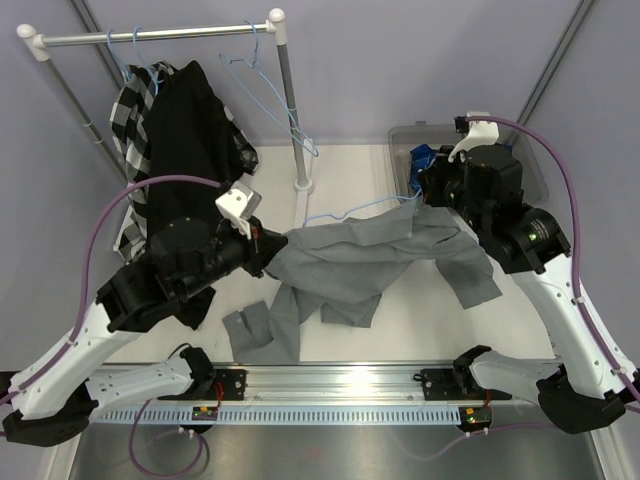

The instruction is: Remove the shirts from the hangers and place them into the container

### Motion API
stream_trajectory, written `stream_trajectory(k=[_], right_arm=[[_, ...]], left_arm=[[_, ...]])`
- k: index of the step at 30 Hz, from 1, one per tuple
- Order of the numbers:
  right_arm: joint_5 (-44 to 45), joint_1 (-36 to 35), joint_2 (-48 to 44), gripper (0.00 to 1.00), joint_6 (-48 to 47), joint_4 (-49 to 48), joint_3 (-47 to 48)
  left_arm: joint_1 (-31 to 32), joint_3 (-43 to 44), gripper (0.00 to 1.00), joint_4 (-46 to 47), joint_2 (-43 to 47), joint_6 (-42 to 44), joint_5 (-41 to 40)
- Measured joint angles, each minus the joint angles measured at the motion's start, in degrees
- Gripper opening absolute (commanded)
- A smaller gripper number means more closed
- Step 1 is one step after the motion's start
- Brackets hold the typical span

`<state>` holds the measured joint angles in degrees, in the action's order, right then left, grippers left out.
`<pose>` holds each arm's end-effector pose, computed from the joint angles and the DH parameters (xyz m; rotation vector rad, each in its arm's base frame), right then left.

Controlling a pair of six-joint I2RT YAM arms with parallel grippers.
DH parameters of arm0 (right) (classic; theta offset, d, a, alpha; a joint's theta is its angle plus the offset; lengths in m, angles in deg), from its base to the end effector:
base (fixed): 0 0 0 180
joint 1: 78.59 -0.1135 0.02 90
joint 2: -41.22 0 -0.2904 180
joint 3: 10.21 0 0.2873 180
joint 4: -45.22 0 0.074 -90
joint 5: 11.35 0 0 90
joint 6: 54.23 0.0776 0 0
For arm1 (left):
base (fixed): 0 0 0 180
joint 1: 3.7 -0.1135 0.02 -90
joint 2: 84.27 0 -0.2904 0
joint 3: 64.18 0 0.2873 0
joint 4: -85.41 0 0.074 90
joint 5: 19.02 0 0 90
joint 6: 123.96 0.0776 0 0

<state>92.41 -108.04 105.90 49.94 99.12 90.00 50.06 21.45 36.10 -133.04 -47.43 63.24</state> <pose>0.2454 0.1174 0.4959 -0.0880 1.8905 0.2943 0.1301 -0.1598 0.4717 0.5403 1.7634 -0.7152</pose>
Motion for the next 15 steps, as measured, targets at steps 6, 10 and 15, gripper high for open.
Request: stream_trajectory(k=[6, 10, 15], right_arm=[[0.2, 0.0, -0.1, 0.00, 2.1, -0.2, 1.9], [-1.5, 0.0, -0.7, 0.00, 2.8, -1.0, 2.1], [-5.5, 0.2, -2.4, 0.00, 2.4, -3.5, 1.9]], left_arm=[[0.0, -5.1, 0.00, -0.4, 0.2, -2.0, 1.8], [0.0, -5.9, 0.02, -0.2, 0.2, -2.6, 3.0], [0.0, -5.8, 0.72, 1.5, -1.3, -3.1, 6.8]])
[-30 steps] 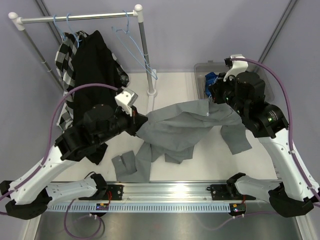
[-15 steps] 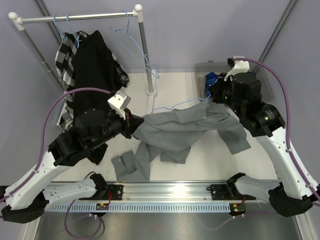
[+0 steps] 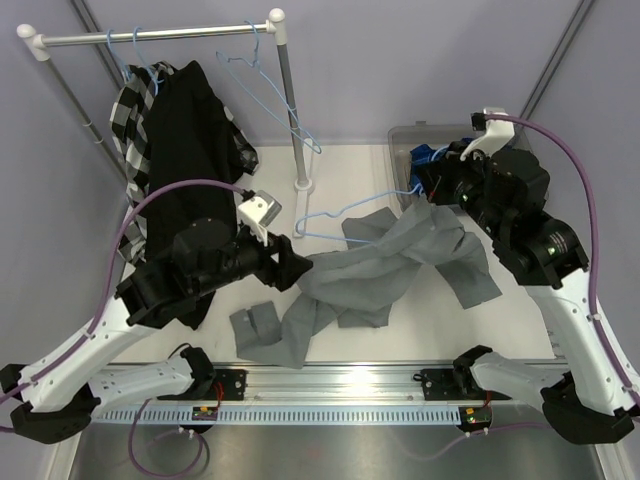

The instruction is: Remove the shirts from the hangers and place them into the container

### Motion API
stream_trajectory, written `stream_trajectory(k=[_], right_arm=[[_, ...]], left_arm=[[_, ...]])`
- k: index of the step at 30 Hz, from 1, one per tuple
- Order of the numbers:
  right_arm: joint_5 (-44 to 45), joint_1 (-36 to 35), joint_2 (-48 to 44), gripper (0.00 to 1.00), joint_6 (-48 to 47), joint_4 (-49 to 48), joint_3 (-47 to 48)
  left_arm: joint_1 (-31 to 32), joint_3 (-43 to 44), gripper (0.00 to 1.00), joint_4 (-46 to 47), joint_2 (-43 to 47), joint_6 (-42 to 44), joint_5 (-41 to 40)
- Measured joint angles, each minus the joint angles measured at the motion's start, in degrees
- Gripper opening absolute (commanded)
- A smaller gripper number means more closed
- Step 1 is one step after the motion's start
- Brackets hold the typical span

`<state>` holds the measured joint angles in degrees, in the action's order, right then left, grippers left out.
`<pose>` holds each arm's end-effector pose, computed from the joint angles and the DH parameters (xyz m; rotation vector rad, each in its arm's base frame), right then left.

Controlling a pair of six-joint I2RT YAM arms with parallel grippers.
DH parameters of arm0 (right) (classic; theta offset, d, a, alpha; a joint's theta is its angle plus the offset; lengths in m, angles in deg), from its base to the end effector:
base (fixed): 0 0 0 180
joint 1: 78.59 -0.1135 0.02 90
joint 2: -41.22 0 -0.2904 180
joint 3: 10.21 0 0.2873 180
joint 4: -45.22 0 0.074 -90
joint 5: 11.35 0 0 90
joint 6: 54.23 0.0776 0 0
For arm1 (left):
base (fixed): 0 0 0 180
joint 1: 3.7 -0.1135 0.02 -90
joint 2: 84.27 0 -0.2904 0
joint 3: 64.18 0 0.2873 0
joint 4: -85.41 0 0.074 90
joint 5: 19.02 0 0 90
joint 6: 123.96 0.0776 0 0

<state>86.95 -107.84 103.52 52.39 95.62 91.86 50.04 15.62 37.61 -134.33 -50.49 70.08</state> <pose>0.2271 0.1144 0.5266 -0.0889 1.7743 0.4549 0.1353 -0.1824 0.4317 0.6182 1.8716 -0.8106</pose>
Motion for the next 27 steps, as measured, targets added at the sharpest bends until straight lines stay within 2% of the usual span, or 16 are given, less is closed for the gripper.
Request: stream_trajectory(k=[1, 2, 3, 6, 15, 18, 21, 27], right_arm=[[-0.8, 0.0, -0.5, 0.00, -0.3, -0.5, -0.3], [-1.4, 0.1, -1.2, 0.00, -0.6, -0.9, -0.8], [-2.1, 0.1, -2.1, 0.00, -1.1, -1.2, -1.4], [-3.5, 0.1, -4.8, 0.00, -2.4, -1.9, -4.1], [-8.0, 0.1, -7.5, 0.00, -5.8, -4.3, -12.6], [-9.2, 0.1, -6.7, 0.00, -6.4, -4.8, -14.0], [-9.5, 0.0, -5.5, 0.00, -7.3, -6.0, -14.3], [-9.7, -0.3, -3.3, 0.00, -9.0, -8.4, -14.3]], left_arm=[[0.0, 0.0, 0.93, 0.1, -0.3, 0.1, 0.7], [0.0, 0.0, 0.98, 0.1, -0.3, 0.4, 1.3], [0.0, 0.1, 0.99, 0.0, -0.2, 0.8, 1.8], [0.0, 1.8, 0.99, -1.6, 1.2, 1.9, 2.4], [0.0, 18.3, 0.96, -4.8, 2.2, 3.9, 7.1], [0.0, 20.9, 0.90, -5.0, -2.8, 3.1, 10.3], [0.0, 23.3, 0.86, -5.0, -11.4, 2.3, 13.5], [0.0, 24.0, 0.77, -6.7, -25.1, 1.0, 15.8]])
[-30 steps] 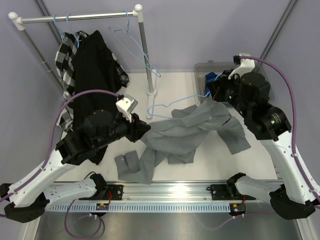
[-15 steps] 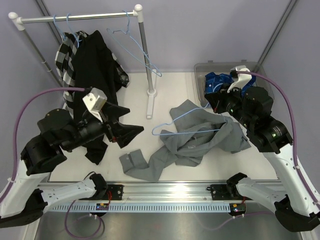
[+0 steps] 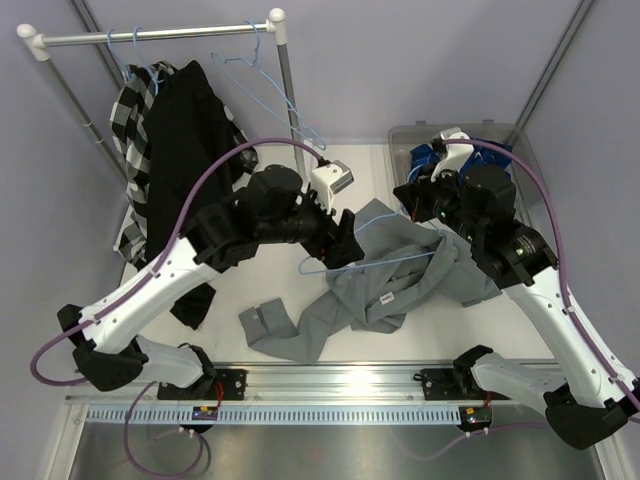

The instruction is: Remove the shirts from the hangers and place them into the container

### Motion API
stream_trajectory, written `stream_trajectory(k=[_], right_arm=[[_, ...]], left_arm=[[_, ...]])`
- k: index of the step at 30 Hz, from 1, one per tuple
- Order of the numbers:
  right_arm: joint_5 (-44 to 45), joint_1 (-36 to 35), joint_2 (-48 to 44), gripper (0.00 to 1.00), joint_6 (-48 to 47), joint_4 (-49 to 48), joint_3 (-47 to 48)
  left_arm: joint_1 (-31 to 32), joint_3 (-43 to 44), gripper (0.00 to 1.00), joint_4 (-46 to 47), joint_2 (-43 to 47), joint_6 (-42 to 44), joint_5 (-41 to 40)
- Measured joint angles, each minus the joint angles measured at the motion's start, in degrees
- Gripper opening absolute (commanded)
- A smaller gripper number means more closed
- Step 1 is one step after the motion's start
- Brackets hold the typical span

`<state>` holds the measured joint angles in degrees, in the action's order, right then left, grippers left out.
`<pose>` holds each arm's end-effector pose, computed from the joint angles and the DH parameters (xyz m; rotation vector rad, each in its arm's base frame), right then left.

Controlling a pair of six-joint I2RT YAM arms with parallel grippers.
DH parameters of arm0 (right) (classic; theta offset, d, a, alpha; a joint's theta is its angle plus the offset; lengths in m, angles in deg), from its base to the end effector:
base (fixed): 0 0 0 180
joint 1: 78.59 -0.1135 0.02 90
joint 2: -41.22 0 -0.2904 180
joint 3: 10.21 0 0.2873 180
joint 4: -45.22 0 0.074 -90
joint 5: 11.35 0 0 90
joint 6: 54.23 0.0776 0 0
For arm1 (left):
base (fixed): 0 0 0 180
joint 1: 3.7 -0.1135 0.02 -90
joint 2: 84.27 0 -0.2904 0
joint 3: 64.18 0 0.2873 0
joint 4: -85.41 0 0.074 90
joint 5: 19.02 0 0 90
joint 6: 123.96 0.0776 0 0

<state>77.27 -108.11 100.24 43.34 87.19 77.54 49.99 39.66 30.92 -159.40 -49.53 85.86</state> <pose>0.2340 0.1347 0.4659 -0.3651 1.7912 0.4813 0.1803 -0.2790 0.4674 0.8700 1.9778 -0.9994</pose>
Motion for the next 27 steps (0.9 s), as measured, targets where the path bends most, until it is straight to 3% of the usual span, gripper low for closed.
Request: stream_trajectory(k=[3, 6, 7, 11, 16, 20, 24, 25, 27], right_arm=[[-0.3, -0.3, 1.0, 0.00, -0.6, -1.2, 0.0], [-0.8, -0.5, 2.1, 0.00, -1.2, -1.9, 0.0], [-0.9, -0.5, 2.3, 0.00, -1.4, -1.9, 0.0], [-1.2, -0.5, 3.1, 0.00, -1.8, -2.2, 0.0], [-1.4, -0.6, 3.4, 0.00, -2.0, -2.7, 0.0], [-1.7, -0.6, 3.7, 0.00, -2.1, -2.8, 0.7], [-1.9, -0.6, 3.8, 0.00, -2.3, -2.8, 1.2], [-1.9, -0.6, 3.8, 0.02, -2.3, -2.8, 1.2], [-2.5, -0.6, 3.8, 0.24, -2.1, -2.8, 1.2]], left_arm=[[0.0, 0.0, 0.73, -1.3, -2.4, -0.6, 0.0], [0.0, 0.1, 0.62, -2.2, -2.8, -0.8, -0.3], [0.0, 0.1, 0.53, -2.2, -2.8, -0.8, -0.4], [0.0, 0.1, 0.36, -2.5, -2.8, -0.4, -1.0], [-0.1, 0.1, 0.27, -3.1, -2.8, 0.3, -1.6], [-0.1, 0.1, 0.01, -3.1, -2.8, 0.7, -1.7], [-0.4, 0.1, 0.00, -3.2, -2.8, 1.0, -2.6], [-0.4, 0.1, 0.00, -3.3, -2.8, 1.2, -2.8], [-0.4, 0.0, 0.00, -3.5, -2.4, 2.0, -3.3]])
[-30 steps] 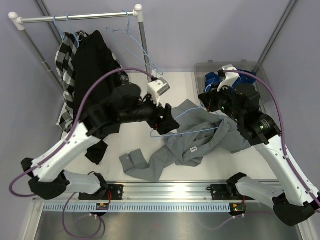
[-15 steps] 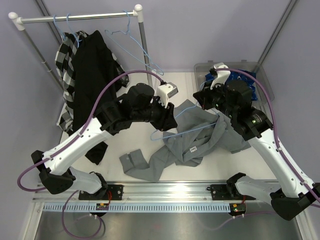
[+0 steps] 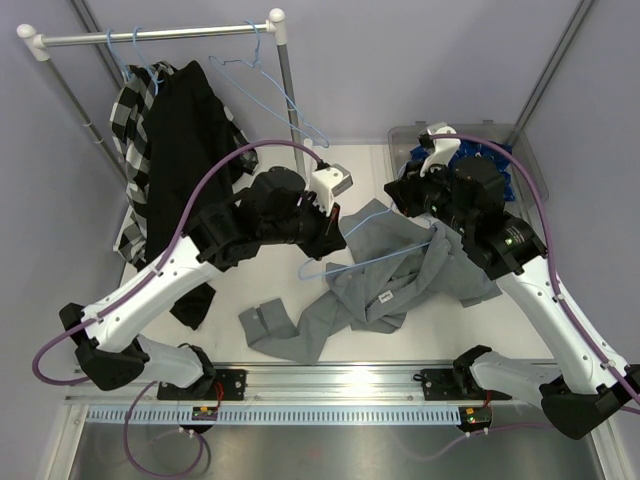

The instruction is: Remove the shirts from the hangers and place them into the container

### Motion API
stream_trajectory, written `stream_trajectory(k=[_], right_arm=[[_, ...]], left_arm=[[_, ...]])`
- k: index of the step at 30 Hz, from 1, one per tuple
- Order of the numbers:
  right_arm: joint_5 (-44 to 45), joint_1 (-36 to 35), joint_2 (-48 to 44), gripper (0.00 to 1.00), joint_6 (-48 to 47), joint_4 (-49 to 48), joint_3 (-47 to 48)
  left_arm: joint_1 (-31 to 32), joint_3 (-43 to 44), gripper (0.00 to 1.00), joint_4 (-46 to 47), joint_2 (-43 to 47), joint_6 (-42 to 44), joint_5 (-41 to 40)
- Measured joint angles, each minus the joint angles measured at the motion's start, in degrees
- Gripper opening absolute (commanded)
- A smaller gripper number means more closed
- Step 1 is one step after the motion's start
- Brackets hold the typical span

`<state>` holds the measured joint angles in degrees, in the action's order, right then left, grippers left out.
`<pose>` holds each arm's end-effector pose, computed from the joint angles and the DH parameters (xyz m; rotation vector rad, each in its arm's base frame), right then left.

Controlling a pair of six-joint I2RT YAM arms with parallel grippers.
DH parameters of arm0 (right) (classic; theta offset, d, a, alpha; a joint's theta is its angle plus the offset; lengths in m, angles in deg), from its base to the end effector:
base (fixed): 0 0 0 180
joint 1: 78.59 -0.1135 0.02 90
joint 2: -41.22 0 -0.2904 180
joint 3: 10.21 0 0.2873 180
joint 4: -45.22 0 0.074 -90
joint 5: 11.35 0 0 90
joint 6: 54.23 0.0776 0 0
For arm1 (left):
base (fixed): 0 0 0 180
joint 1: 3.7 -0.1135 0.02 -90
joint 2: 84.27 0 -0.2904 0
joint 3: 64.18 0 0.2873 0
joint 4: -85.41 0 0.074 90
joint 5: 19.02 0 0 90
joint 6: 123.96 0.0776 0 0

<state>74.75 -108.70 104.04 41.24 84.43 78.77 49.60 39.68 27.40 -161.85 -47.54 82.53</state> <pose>0.2506 0.1514 0.4643 -0.4379 1.7733 0.5025 0.1924 -0.2841 0.4454 0.8816 2.0683 -0.8790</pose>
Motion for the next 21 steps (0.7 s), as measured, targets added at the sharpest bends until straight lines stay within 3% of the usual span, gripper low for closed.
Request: stream_trajectory(k=[1, 2, 5, 9, 14, 21], right_arm=[[-0.4, 0.0, 0.0, 0.36, 0.3, 0.0, 0.0], [-0.8, 0.0, 0.0, 0.57, 0.7, -0.3, 0.0], [-2.3, 0.0, -0.4, 0.83, 1.4, -0.4, 0.0], [-4.0, -0.3, -2.3, 0.99, 2.4, 0.3, -0.1], [-8.2, -1.3, -5.4, 1.00, 2.6, 3.4, -0.1], [-8.1, -0.7, -9.3, 0.99, 2.6, 6.0, 1.8]], left_arm=[[0.0, -0.2, 0.00, 0.0, 0.4, 0.4, -0.3], [0.0, -0.8, 0.00, -0.1, 1.2, 1.1, -0.7], [0.0, -2.8, 0.00, -1.2, 4.7, 2.7, -1.7], [-0.1, -5.4, 0.00, -3.0, 10.9, 4.5, -3.9], [0.0, -10.9, 0.00, -3.0, 19.4, 5.2, -5.1], [-0.9, -16.9, 0.00, -13.5, 27.0, 3.5, -14.5]])
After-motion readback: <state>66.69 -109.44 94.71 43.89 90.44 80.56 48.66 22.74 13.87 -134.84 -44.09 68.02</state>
